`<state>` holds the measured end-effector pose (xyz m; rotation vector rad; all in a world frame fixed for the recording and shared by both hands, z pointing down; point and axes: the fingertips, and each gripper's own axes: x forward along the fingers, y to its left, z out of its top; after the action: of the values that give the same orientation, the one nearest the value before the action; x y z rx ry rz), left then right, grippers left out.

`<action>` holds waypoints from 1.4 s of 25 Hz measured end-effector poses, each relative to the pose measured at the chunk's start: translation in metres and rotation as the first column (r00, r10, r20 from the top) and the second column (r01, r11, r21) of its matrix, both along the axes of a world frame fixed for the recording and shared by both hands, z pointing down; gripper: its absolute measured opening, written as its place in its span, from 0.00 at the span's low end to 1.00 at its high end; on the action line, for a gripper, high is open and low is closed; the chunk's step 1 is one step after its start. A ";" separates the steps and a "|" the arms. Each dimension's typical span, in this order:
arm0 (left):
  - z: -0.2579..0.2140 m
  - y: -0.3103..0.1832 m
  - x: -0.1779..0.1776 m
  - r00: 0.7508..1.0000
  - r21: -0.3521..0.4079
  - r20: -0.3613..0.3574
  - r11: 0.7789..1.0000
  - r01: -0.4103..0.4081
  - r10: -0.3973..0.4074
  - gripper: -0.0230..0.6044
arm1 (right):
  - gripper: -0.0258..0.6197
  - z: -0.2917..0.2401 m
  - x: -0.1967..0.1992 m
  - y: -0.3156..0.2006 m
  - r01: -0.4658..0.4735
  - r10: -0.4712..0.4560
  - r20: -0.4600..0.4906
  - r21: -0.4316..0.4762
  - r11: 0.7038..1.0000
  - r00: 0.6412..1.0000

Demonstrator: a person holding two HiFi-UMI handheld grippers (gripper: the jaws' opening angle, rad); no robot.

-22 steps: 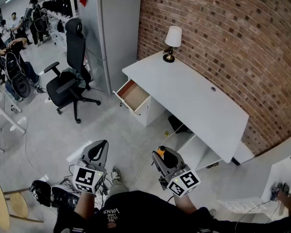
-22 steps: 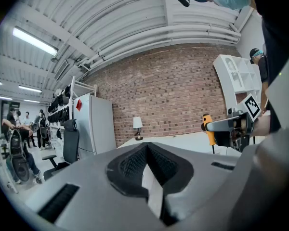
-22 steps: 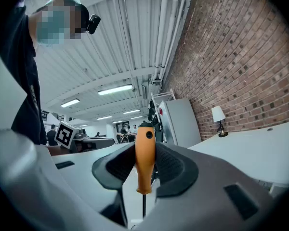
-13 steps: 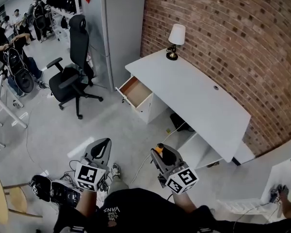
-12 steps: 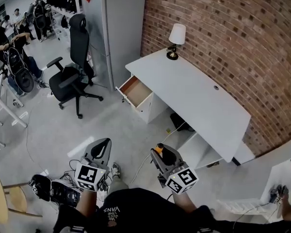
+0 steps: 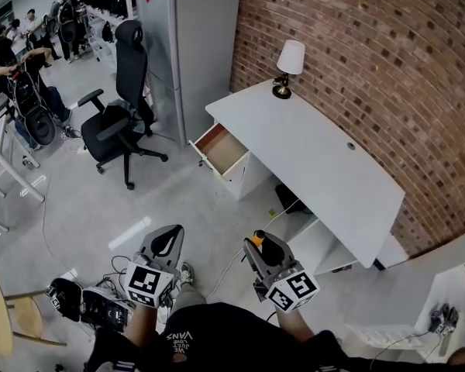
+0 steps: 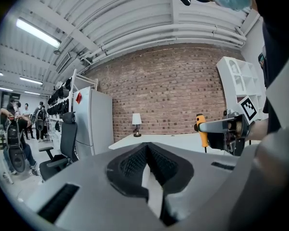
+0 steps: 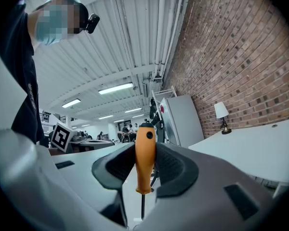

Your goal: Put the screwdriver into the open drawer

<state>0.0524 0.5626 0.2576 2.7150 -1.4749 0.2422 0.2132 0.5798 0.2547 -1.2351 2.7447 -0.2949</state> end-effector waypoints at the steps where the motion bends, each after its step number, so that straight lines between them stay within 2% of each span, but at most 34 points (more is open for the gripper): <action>1: 0.000 -0.004 -0.001 1.000 -0.002 -0.001 1.000 -0.007 0.007 0.05 | 0.23 -0.001 -0.002 -0.005 -0.001 0.001 0.002 -0.001 1.000 1.000; 7: -0.001 -0.042 -0.012 0.999 -0.025 0.008 0.999 -0.037 0.037 0.05 | 0.23 -0.007 -0.018 -0.042 -0.013 0.013 0.002 -0.011 1.000 1.000; 15: -0.003 -0.102 -0.043 0.997 -0.039 0.012 0.996 -0.081 0.082 0.05 | 0.23 -0.011 -0.054 -0.104 -0.048 0.048 0.010 -0.026 0.999 0.999; 27: 0.005 -0.196 -0.125 0.993 -0.042 0.017 0.993 -0.112 0.113 0.05 | 0.23 -0.011 -0.129 -0.202 -0.111 0.111 0.004 -0.006 0.994 0.994; 35: 0.012 -0.242 -0.153 0.993 -0.061 0.015 0.991 -0.118 0.119 0.05 | 0.23 0.000 -0.146 -0.245 -0.153 0.152 -0.013 -0.044 0.987 0.988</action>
<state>-0.1009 0.3203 0.2694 2.7630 -1.2901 0.3113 0.0671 0.3343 0.2552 -1.4517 2.6459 -0.3367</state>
